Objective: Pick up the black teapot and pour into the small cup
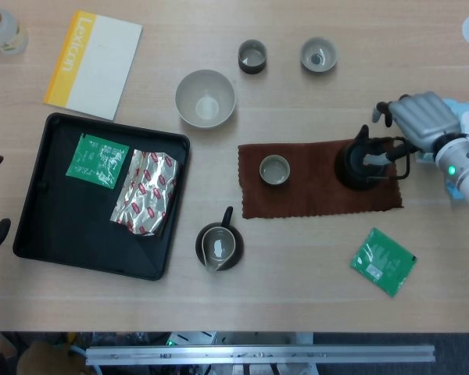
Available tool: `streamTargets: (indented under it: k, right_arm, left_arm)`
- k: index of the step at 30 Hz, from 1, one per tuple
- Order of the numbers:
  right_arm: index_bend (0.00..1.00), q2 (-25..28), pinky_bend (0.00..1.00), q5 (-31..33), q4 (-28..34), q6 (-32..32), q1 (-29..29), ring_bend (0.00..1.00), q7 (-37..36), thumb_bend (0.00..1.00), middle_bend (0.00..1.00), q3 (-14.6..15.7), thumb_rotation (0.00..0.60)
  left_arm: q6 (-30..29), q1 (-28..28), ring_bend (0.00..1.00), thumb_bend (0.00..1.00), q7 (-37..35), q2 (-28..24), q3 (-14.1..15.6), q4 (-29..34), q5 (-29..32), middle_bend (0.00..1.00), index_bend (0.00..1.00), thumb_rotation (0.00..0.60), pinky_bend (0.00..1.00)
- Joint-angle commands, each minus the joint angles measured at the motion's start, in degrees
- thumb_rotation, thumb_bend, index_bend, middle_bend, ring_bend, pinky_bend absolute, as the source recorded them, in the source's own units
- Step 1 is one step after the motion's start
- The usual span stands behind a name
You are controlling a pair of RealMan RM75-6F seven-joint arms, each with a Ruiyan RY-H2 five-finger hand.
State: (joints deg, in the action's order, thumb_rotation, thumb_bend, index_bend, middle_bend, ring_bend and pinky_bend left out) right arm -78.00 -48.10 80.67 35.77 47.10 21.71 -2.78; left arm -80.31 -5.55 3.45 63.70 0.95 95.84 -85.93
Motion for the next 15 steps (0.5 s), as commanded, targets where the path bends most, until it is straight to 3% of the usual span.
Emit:
streamTargets:
  k: [1,15]
  right_arm:
    - [0.32,-0.67,0.4,0.92,-0.7,-0.42,0.42,0.3,0.44,0.02,0.42,0.91,0.285]
    - [0.32,-3.68,0.4,2.45,-1.33,-0.28,3.25,0.3,1.41,0.02,0.42,1.78,0.285]
  left_arm:
    - [0.01,-0.04,0.16,0.29,-0.15,0.04,-0.01,-0.1,-0.03,0.15,0.11,0.6,0.17]
    - [-0.42,0.33,0.16,0.29,-1.09,-0.17,0.06,-0.7,0.08,0.15,0.11,0.6,0.17]
